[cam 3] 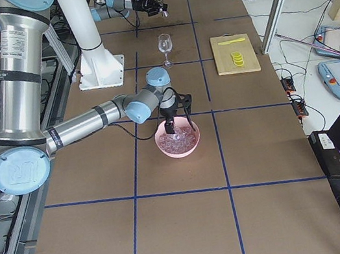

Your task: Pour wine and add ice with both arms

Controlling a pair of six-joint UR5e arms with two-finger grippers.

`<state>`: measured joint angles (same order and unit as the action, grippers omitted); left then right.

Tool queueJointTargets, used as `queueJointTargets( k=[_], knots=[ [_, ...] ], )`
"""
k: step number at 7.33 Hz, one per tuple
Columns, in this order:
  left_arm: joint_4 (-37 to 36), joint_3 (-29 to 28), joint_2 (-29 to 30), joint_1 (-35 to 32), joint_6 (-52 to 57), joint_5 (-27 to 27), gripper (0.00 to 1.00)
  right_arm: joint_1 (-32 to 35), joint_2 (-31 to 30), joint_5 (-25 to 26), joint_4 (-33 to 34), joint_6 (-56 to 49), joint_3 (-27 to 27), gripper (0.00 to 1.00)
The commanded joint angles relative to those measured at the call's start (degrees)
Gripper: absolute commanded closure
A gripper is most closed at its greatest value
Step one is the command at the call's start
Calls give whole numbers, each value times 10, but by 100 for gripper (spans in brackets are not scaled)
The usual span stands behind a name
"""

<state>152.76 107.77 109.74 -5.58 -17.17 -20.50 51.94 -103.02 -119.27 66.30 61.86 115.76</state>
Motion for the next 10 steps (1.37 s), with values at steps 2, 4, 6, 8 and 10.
queueJointTargets(
  k=[2, 4, 6, 8, 10],
  knots=[
    [5, 2, -43, -1, -1, -1, 100, 0, -1, -4, 0, 0, -1, 0],
    [9, 6, -65, -1, -1, -1, 100, 0, -2, 17, -1, -1, -17, 0],
    [11, 7, -100, -5, -2, -2, 100, 0, -2, 32, -2, -1, -38, 0],
    [38, 6, -136, -6, -12, -2, 100, 0, -2, 33, -1, 1, -49, 0],
    [49, 5, -150, -6, -13, -6, 100, -1, -1, 25, -1, 0, -49, 3]
  ],
)
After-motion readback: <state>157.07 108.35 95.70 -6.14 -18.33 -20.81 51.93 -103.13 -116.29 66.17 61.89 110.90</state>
